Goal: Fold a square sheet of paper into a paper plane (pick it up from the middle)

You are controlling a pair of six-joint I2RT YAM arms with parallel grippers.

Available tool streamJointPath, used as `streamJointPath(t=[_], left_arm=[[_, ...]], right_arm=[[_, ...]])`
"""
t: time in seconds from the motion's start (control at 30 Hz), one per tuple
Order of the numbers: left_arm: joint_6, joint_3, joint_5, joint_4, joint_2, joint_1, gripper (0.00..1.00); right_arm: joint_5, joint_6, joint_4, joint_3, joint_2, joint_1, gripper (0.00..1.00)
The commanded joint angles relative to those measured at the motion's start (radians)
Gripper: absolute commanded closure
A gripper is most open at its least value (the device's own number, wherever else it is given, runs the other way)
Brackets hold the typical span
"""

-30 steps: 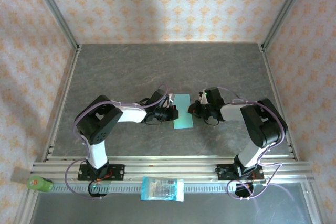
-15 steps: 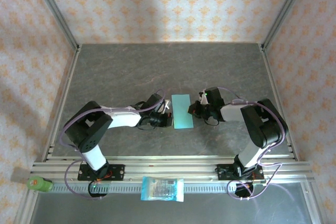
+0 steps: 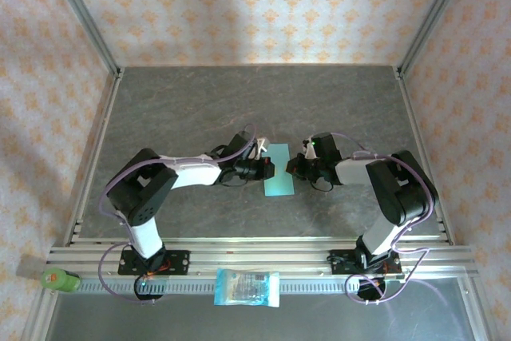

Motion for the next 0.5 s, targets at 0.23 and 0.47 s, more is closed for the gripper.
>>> streamJointPath(t=[0.23, 0.47], left_arm=[[0.047, -0.122, -0.028, -0.079, 0.012, 0.003, 1.00], [0.069, -0.214, -0.082, -0.113, -0.117, -0.006, 1.00]], right_arm=[[0.128, 0.003, -0.203, -0.071, 0.051, -0.009, 1.00], [0.109, 0.002, -0.189, -0.070, 0.055, -0.009, 1.00]])
